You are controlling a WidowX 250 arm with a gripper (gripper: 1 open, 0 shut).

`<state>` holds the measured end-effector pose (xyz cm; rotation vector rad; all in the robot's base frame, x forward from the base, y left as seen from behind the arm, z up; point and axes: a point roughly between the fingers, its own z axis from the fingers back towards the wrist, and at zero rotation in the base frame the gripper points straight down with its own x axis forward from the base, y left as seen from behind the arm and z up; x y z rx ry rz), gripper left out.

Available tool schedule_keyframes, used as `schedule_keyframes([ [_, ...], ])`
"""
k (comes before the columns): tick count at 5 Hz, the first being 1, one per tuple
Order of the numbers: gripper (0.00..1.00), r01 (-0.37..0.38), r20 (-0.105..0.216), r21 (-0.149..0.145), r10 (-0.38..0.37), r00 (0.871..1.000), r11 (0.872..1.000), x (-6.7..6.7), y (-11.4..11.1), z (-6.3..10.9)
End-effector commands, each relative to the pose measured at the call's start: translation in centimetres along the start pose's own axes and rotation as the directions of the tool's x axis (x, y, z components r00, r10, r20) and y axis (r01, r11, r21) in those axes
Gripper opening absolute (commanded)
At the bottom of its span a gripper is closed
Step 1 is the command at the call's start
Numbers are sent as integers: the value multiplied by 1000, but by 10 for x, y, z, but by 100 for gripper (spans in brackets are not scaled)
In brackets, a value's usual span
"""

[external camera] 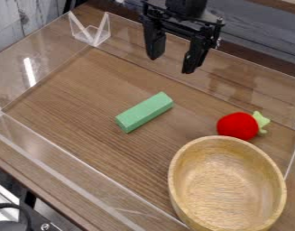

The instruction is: Move the red object to the left side of the table

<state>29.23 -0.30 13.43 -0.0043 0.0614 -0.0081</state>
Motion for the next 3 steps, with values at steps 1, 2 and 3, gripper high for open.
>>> schedule_keyframes([
  [1, 100, 14, -20, -1, -14, 1000, 1000, 0, -4, -8],
  [2, 100, 196, -42, -4, -196, 980, 981, -6, -23, -20],
  [3, 100, 384, -54, -12, -384, 922, 923, -7, -43, -27],
])
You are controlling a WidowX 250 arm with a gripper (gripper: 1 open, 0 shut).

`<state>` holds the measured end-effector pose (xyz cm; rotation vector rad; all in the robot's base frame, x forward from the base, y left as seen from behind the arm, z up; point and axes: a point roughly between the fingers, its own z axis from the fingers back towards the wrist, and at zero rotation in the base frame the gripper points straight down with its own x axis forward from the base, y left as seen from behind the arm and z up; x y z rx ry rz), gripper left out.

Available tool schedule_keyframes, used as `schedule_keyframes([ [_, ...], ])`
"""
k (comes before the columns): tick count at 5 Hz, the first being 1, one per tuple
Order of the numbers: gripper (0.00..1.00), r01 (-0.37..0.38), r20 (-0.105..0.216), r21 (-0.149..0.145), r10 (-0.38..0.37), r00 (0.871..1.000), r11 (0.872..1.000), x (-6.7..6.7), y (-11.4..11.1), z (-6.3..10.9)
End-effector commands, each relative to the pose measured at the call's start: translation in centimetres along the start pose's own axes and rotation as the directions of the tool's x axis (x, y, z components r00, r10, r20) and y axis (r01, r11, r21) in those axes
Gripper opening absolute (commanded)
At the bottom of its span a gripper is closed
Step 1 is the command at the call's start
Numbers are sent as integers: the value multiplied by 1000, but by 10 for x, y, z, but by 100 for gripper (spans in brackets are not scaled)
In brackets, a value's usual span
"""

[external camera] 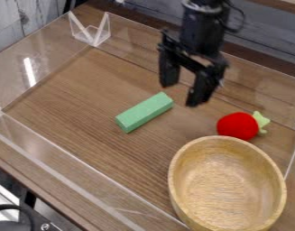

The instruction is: Move the red object to the left side of the table

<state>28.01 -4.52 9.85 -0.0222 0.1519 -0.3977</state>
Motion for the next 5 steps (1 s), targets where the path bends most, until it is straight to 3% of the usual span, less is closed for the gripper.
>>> schedule_keyframes([
  [1, 100, 182, 38, 33, -183, 982, 983, 14, -23, 3],
  [2, 100, 366, 32, 53, -368, 929, 929, 29, -43, -5],
  [3, 100, 490, 29, 72, -493, 870, 869, 46, -50, -14],
  [4, 100, 532, 36, 92, -537, 843, 842, 63, -53, -22],
  [5, 100, 523, 58, 110, -531, 845, 845, 71, -51, -29],
])
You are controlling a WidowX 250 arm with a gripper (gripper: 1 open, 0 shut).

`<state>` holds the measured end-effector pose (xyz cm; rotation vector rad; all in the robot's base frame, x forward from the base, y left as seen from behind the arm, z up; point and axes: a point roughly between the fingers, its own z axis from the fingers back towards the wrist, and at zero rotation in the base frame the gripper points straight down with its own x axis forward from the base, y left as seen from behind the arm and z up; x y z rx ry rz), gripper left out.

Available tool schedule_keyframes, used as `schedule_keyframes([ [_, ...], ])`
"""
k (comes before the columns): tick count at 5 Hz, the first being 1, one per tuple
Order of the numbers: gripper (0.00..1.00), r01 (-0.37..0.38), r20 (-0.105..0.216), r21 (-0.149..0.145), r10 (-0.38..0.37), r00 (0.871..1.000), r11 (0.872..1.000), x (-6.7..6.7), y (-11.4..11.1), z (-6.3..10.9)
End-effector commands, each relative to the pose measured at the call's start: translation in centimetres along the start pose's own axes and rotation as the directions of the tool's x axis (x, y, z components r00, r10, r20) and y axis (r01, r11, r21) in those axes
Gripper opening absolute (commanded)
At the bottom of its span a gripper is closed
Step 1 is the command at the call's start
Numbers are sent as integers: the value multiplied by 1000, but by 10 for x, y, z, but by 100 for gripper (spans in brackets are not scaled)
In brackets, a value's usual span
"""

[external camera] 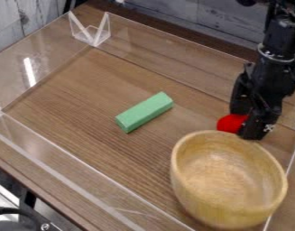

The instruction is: Move the red object to the left side of the table

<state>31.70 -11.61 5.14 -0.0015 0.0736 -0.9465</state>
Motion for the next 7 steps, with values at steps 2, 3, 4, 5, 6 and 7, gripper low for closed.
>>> schedule_keyframes([
  [2, 100, 10, 34, 19, -10, 999, 1000, 11, 11, -8],
  [3, 100, 7, 40, 15, -8, 999, 1000, 12, 14, -14],
  [4, 0, 6, 42, 13, -6, 999, 1000, 11, 14, -19],
  [5, 0, 6, 45, 7, -7, 999, 1000, 11, 13, -24],
  [6, 0, 6, 49, 0, -6, 999, 1000, 11, 12, -29],
  [7, 0, 5, 52, -7, -5, 999, 1000, 11, 11, -33],
])
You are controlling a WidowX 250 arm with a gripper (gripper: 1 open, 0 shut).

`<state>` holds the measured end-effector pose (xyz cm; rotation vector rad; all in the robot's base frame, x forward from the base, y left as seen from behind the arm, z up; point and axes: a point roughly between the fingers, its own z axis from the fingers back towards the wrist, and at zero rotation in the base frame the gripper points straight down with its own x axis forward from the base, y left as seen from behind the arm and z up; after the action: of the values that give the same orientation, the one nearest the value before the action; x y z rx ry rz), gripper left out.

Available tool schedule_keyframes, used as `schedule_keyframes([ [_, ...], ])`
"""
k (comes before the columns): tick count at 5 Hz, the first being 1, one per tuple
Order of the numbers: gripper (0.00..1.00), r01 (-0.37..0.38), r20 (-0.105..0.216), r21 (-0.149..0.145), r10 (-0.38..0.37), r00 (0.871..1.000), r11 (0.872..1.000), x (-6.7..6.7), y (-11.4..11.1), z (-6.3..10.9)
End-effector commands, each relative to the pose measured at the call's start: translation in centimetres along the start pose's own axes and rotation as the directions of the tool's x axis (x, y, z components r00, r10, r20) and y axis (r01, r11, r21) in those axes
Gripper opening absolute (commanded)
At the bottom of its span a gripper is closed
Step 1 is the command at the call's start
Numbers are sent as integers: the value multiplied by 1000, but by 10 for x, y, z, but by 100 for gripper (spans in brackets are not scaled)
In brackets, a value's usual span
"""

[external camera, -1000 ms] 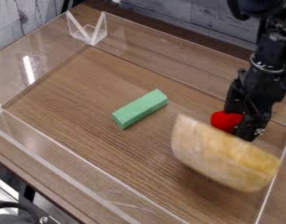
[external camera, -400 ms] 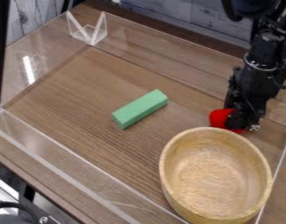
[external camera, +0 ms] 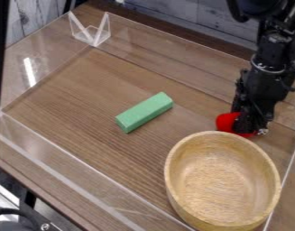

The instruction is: Move the red object to the left side of the table

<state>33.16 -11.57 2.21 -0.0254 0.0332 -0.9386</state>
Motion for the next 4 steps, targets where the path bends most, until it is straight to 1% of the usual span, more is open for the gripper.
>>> schedule_keyframes([
  [1, 0, 11, 10, -12, -11, 1000, 1000, 1, -3, -7],
  [4, 0, 7, 22, -34, -6, 1000, 999, 1, -7, -13],
])
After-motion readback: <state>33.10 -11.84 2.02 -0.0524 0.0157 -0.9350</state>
